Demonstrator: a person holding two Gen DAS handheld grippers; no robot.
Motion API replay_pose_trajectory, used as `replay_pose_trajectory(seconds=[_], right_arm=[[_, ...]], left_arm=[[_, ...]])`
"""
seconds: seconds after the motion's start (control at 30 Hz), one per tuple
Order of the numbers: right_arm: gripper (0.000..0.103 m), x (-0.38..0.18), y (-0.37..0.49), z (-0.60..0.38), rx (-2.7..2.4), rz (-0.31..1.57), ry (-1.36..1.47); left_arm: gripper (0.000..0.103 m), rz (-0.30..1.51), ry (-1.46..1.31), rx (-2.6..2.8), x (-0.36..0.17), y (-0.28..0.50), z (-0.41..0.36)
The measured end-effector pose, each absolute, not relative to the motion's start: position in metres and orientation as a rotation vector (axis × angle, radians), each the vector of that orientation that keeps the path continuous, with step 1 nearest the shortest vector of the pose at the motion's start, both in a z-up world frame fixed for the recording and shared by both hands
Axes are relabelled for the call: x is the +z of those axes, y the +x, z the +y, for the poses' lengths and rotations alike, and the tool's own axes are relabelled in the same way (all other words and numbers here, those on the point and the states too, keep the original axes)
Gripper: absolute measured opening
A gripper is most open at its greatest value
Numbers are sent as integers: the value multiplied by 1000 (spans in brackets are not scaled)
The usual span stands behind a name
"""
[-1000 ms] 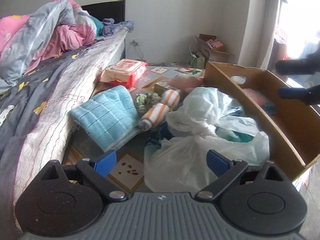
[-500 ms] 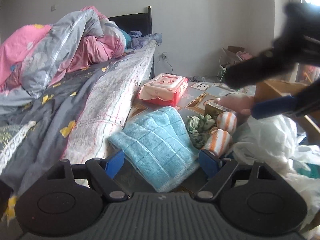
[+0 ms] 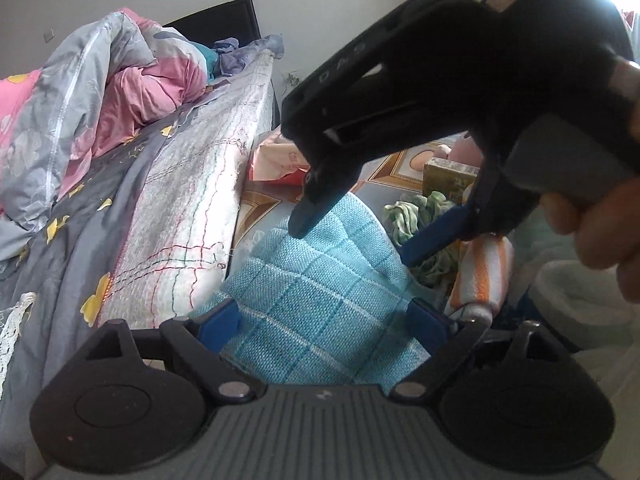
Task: Organize soft objects
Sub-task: 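Move the open right gripper back over the pile of soft items, then grasp the pink plush bunny in the pile with the right gripper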
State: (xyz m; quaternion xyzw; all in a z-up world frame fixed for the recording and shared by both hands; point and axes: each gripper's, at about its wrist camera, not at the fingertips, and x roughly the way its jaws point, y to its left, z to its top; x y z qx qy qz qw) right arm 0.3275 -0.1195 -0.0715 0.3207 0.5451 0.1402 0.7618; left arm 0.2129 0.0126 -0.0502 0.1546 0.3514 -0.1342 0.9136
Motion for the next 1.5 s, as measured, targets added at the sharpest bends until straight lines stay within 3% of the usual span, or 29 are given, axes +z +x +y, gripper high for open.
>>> replay_pose_trajectory(seconds=[0.27,0.53,0.67,0.8,0.93,1.07,1.4,1.5], right_arm=[[78,-79,336,-118,302,1206,700],[79,-2,331,-170,300,1027,541],[80,18,355,-211,189,1026,407],[80,8,384,-238,138,1109,279],[80,-12,406,-242,164,1180,171],[80,-36,430,-239,194,1250,113],[80,-78,471,-255,273,1428,85],[80,-85,476,-254,308,1465,102]], left_arm=[[90,737,310,-276,-46,220,11],[90,627,297,-343,-3,214,-4],[90,610,237,-449,9,231,-26],[89,634,212,-539,2,251,-61],[76,707,109,-596,-10,278,-84],[70,740,66,-627,-20,298,-103],[69,812,116,-659,-47,327,-138],[73,835,133,-651,-53,331,-144]])
